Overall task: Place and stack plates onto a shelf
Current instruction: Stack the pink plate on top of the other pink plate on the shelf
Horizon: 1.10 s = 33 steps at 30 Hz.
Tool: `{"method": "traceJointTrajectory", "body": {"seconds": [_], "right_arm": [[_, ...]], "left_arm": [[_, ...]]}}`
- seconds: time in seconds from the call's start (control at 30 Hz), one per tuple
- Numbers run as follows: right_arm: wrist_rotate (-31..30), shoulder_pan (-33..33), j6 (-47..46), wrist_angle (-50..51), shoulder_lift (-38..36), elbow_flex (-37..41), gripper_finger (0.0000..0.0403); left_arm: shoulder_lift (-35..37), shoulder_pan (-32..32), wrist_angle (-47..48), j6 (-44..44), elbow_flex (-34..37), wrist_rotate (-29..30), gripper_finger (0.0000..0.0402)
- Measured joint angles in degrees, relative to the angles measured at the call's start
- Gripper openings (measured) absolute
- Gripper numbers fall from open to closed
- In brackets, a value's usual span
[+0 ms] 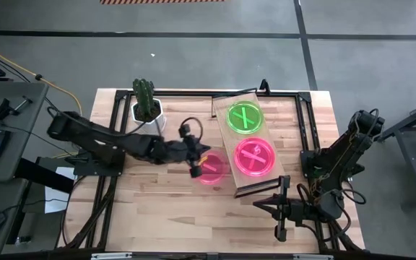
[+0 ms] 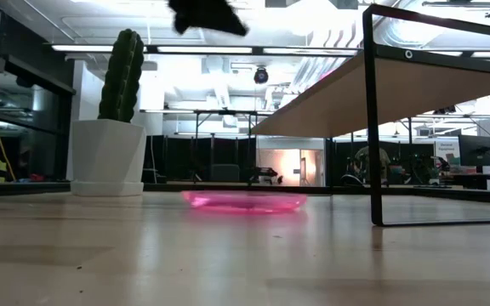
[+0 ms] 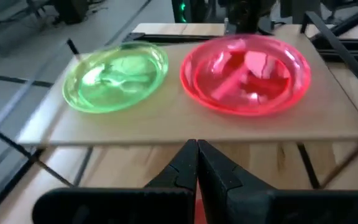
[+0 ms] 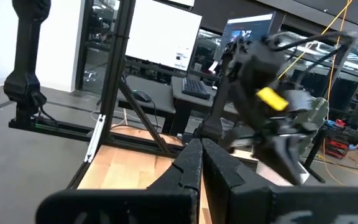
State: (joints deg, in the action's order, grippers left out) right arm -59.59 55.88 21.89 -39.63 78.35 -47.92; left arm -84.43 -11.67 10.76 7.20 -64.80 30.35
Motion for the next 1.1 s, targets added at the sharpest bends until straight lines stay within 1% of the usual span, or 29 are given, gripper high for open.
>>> {"method": "traceJointTrajectory", "body": {"seconds": [0.1, 0.2, 0.3, 0.4, 0.47, 0.53, 0.7, 0.83, 0.97, 1.1], "right_arm": [[0.0, 0.0, -0.2, -0.1, 0.0, 0.0, 0.0], [0.0, -0.1, -0.4, -0.4, 0.0, 0.0, 0.0], [0.0, -0.4, -0.4, -0.6, 0.0, 0.0, 0.0], [0.0, -1.1, -0.4, -0.5, 0.0, 0.0, 0.0], [0.0, -1.9, -0.6, -0.5, 0.0, 0.0, 0.0], [0.1, -2.7, -1.3, -0.3, 0.0, 0.0, 0.0], [0.2, -4.6, -3.9, 1.7, 0.0, 0.0, 0.0], [0.2, -5.0, -4.0, 1.9, 0.0, 0.0, 0.0], [0.3, -5.0, -4.0, 1.9, 0.0, 0.0, 0.0], [0.3, -5.0, -5.4, 2.4, 0.0, 0.0, 0.0]], "left_arm": [[3.1, -1.2, -2.1, 2.8, 6.4, 1.2, 0.0], [4.0, -1.3, -9.3, 8.0, 14.7, 1.3, 0.0001], [3.1, -1.1, -18.0, 14.1, 23.2, -1.3, 0.0001], [1.5, -0.9, -26.7, 20.6, 30.2, -1.5, 0.0005], [0.4, -0.4, -30.6, 24.4, 33.4, -1.2, 0.0015], [-0.8, 0.2, -31.5, 27.9, 35.6, -1.1, 0.0031], [-5.0, 2.0, -31.8, 34.0, 36.9, -0.6, 0.0084], [-9.9, 3.2, -32.2, 37.6, 35.2, -1.9, 0.0124], [-13.9, 3.9, -32.1, 39.2, 33.3, -3.1, 0.0149], [-16.2, 4.2, -32.4, 39.7, 31.5, -3.8, 0.016]]}}
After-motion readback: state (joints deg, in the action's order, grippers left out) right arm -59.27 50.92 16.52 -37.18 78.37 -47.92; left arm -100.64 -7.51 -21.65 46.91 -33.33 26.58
